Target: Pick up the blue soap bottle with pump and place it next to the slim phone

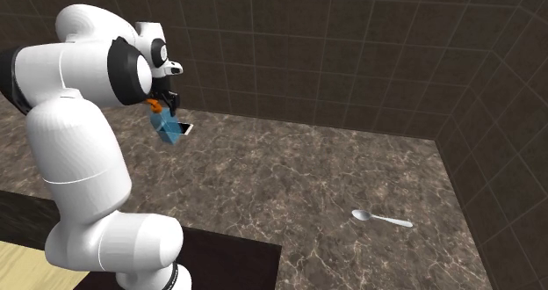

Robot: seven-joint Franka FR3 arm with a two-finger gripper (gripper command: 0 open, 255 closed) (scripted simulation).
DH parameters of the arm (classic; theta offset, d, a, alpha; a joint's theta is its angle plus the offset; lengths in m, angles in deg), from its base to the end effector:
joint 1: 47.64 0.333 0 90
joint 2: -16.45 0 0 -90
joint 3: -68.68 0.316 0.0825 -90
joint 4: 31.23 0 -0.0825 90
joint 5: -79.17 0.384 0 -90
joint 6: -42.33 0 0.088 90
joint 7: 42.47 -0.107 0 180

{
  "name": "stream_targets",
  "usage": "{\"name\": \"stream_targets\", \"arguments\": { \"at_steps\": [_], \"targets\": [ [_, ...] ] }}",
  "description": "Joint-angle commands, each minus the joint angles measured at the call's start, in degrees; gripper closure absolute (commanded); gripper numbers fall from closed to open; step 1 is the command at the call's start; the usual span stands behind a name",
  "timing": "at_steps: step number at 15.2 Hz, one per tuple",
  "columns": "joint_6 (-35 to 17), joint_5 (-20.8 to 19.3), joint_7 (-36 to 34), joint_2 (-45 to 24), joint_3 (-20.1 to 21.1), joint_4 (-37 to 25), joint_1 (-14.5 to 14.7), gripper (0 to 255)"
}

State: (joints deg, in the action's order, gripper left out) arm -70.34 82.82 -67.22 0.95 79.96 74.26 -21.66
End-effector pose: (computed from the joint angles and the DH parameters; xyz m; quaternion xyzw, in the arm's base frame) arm 0.4845 0.3658 0.3732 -0.9917 -0.0927 0.0884 0.0108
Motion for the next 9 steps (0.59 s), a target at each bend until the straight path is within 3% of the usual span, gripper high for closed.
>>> {"name": "stream_targets", "arguments": {
  "at_steps": [1, 9],
  "targets": [
    [-1.4, -0.1, 0.1, -0.6, -0.1, 0.8, 0.0, 255],
    [-3.9, -0.3, 0.2, -1.9, -0.1, 2.0, 0.1, 255]
  ]
}}
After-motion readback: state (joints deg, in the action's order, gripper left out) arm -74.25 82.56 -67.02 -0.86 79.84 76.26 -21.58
